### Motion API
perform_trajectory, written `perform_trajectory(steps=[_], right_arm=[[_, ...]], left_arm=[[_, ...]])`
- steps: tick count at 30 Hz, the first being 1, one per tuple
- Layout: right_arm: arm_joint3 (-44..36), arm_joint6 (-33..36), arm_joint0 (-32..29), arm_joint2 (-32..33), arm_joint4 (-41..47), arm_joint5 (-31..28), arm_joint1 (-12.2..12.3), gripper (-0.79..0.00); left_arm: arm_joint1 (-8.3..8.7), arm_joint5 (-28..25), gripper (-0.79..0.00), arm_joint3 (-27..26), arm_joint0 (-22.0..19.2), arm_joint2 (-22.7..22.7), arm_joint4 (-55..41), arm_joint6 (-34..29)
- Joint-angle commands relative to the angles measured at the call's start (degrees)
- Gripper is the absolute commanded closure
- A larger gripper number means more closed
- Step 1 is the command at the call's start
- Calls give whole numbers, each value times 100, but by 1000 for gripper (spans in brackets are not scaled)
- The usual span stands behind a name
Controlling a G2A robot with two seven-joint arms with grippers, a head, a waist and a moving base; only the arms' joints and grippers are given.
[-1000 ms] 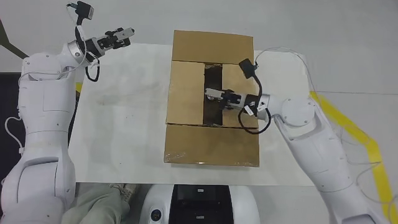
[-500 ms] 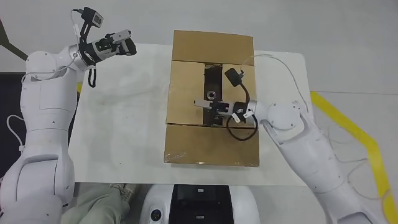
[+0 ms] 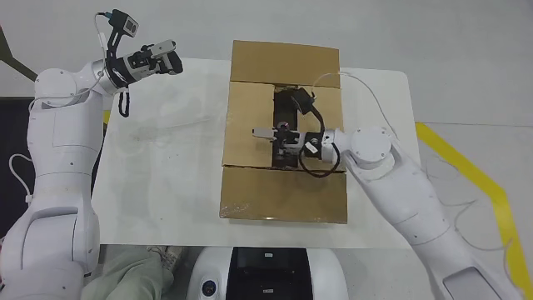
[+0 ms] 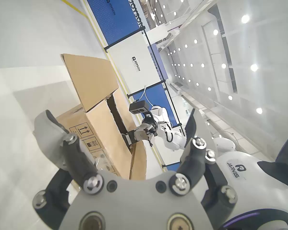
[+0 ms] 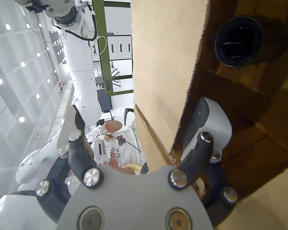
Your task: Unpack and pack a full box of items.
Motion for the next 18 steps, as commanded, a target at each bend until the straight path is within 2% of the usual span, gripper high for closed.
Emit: perform_trajectory(steps=[1, 9, 18], right_arm=[[-74, 115, 9, 34, 108, -54, 4, -785], [-531, 303, 60, 64, 85, -269, 18, -785], [-541, 51, 217, -160, 561, -895, -112, -785]], left_arm=[[0, 0, -785, 0, 0, 0, 0, 0], [0, 0, -785, 0, 0, 0, 0, 0], [0, 0, -785, 0, 0, 0, 0, 0]])
